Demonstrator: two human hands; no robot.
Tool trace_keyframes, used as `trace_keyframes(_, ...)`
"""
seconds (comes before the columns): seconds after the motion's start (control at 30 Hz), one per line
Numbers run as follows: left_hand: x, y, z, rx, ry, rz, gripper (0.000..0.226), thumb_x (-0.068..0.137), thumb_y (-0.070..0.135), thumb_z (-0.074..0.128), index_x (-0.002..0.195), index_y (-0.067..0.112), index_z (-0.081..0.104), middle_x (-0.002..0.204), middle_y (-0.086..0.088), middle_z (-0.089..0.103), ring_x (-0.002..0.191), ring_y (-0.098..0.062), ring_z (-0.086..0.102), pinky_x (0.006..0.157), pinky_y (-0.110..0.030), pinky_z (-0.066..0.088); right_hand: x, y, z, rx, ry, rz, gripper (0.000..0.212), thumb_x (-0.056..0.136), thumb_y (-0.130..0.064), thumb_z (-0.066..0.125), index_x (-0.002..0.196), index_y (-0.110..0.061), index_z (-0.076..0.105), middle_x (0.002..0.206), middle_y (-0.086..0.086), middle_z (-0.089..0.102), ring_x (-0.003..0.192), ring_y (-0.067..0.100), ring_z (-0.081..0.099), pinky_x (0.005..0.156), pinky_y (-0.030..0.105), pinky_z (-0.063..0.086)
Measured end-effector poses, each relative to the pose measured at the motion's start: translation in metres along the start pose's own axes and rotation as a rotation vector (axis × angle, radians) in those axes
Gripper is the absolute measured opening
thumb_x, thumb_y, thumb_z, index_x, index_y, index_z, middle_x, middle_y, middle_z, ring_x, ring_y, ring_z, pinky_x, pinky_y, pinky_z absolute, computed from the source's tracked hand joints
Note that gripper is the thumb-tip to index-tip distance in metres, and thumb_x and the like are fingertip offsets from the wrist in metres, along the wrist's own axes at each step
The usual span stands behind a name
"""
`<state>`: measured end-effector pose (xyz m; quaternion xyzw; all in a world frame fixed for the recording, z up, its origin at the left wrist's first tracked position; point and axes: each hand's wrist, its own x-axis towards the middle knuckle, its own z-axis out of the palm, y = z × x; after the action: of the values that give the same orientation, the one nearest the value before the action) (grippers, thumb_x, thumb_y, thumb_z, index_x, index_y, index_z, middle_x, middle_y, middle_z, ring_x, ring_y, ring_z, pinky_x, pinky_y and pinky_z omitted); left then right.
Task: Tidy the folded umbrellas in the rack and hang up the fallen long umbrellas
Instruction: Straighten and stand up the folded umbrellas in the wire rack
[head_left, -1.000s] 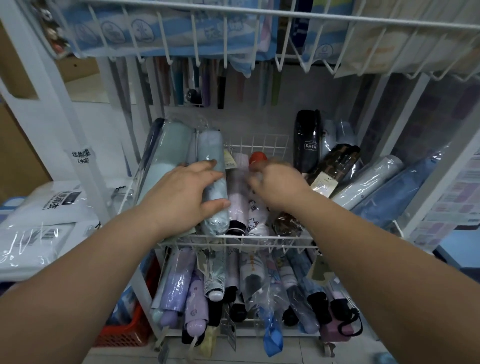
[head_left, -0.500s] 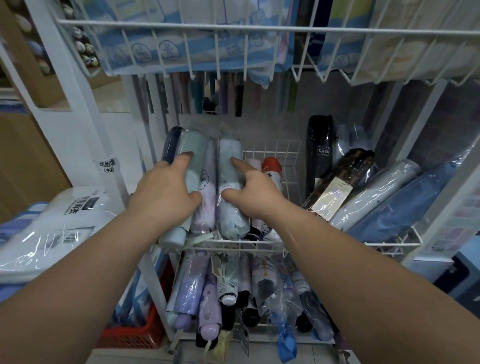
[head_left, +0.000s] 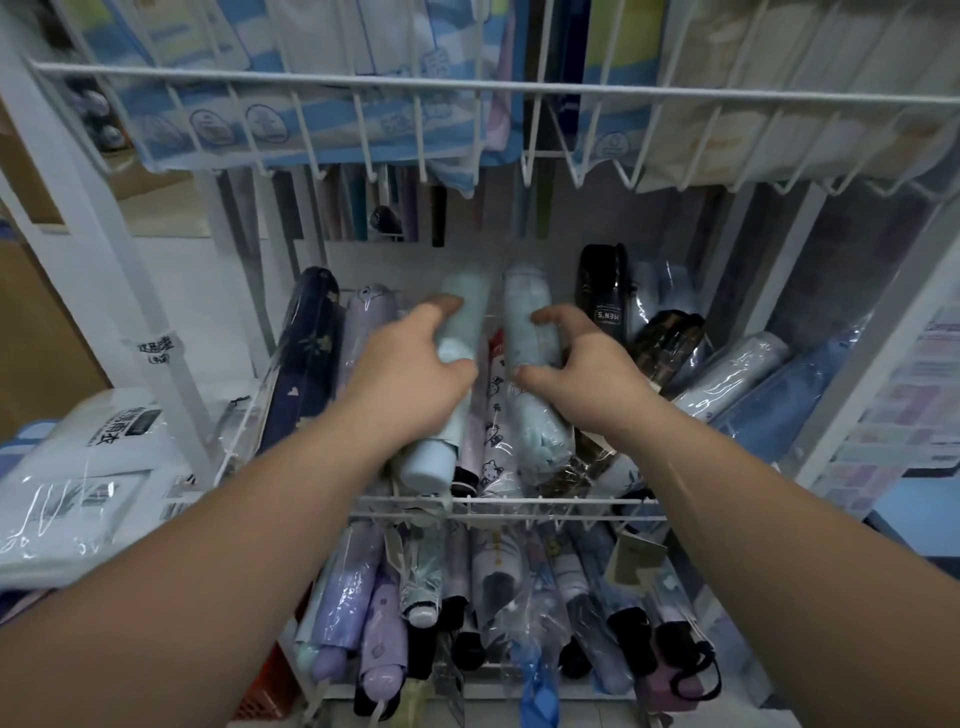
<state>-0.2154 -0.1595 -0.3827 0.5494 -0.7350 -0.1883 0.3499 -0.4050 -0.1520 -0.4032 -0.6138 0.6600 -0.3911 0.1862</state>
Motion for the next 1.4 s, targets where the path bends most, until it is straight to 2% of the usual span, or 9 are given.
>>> trace_keyframes(0.17, 0.009, -0.014, 0.032, 0.193, -0.074, -0.059, 0.06, 0.085, 0.025, 0.064, 0.144, 0.027, 0.05, 0.133, -0.015, 0.062, 0.118, -0.035, 0.06, 0.098, -0.04, 0.051, -0.001, -0.002, 0.016, -0.234, -0.066, -0.055, 0.071, 0.082, -0.041, 0.073, 0.144, -0.029, 0.041, 0.114, 0.009, 0.069, 0.107, 0.029, 0.065, 0.089, 0.032, 0.052)
trace_keyframes(0.37, 0.022, -0.028, 0.03, 0.497, -0.072, 0.074, 0.044, 0.086, 0.021, 0.064, 0.129, 0.012, 0.056, 0.129, -0.018, 0.046, 0.106, -0.043, 0.061, 0.091, -0.045, 0.052, 0.003, -0.012, 0.037, -0.465, -0.153, -0.083, 0.075, 0.087, -0.047, 0.067, 0.149, -0.02, 0.035, 0.129, 0.016, 0.063, 0.121, 0.037, 0.058, 0.095, 0.038, 0.049)
trace_keyframes(0.67, 0.028, -0.025, 0.032, 0.52, -0.221, -0.019, 0.044, 0.094, 0.03, 0.056, 0.132, 0.008, 0.053, 0.138, -0.02, 0.038, 0.114, -0.041, 0.058, 0.098, -0.04, 0.046, 0.005, -0.009, 0.042, -0.29, -0.154, -0.001, 0.076, 0.084, -0.044, 0.071, 0.151, -0.021, 0.041, 0.145, 0.011, 0.055, 0.131, 0.029, 0.053, 0.105, 0.031, 0.044)
trace_keyframes(0.83, 0.022, -0.028, 0.006, 0.548, -0.369, 0.174, 0.027, 0.088, 0.034, 0.059, 0.103, 0.011, 0.057, 0.124, -0.013, 0.053, 0.111, -0.033, 0.057, 0.093, -0.039, 0.049, 0.006, -0.012, 0.053, -0.25, -0.179, -0.01, 0.071, 0.088, -0.047, 0.068, 0.147, -0.014, 0.046, 0.144, 0.014, 0.053, 0.13, 0.03, 0.053, 0.101, 0.03, 0.043)
trace_keyframes(0.9, 0.014, -0.036, -0.003, 0.656, -0.438, 0.272, 0.052, 0.087, 0.044, 0.06, 0.13, 0.015, 0.055, 0.145, -0.008, 0.047, 0.131, -0.032, 0.047, 0.107, -0.044, 0.042, 0.005, -0.01, 0.052, -0.301, -0.207, -0.021, 0.073, 0.089, -0.051, 0.066, 0.149, -0.018, 0.042, 0.143, 0.014, 0.053, 0.128, 0.031, 0.053, 0.1, 0.032, 0.044)
trace_keyframes(0.97, 0.007, -0.043, -0.012, 0.758, -0.49, 0.324, 0.087, 0.08, 0.065, 0.061, 0.153, 0.026, 0.034, 0.163, -0.001, 0.026, 0.147, -0.029, 0.028, 0.119, -0.049, 0.027, 0.004, -0.007, 0.05, -0.332, -0.233, -0.034, 0.073, 0.09, -0.051, 0.065, 0.151, -0.019, 0.038, 0.143, 0.013, 0.053, 0.129, 0.031, 0.052, 0.102, 0.034, 0.045)
trace_keyframes(1.07, 0.006, -0.049, -0.022, 0.82, -0.557, 0.327, 0.114, 0.068, 0.083, 0.061, 0.159, 0.034, 0.013, 0.168, 0.01, 0.008, 0.153, -0.021, 0.012, 0.123, -0.054, 0.01, 0.006, -0.004, 0.049, -0.388, -0.262, -0.071, 0.073, 0.092, -0.051, 0.063, 0.151, -0.019, 0.036, 0.144, 0.014, 0.053, 0.131, 0.032, 0.05, 0.103, 0.036, 0.044)
trace_keyframes(1.23, 0.016, -0.06, -0.036, 0.764, -0.644, 0.293, 0.123, 0.058, 0.087, 0.067, 0.157, 0.046, 0.006, 0.167, 0.019, 0.002, 0.155, -0.016, 0.005, 0.12, -0.058, 0.014, 0.009, 0.003, 0.051, -0.484, -0.285, -0.077, 0.082, 0.093, -0.061, 0.053, 0.159, -0.028, 0.018, 0.159, 0.017, 0.032, 0.142, 0.036, 0.039, 0.113, 0.041, 0.037)
trace_keyframes(1.4, 0.015, -0.061, -0.024, 0.789, -0.501, 0.363, 0.112, 0.063, 0.086, 0.063, 0.156, 0.041, 0.022, 0.166, 0.013, 0.018, 0.154, -0.013, 0.014, 0.118, -0.058, 0.018, 0.011, 0.004, 0.051, -0.411, -0.365, -0.054, 0.086, 0.096, -0.059, 0.049, 0.161, -0.023, 0.006, 0.168, 0.01, 0.006, 0.151, 0.03, 0.024, 0.118, 0.035, 0.026)
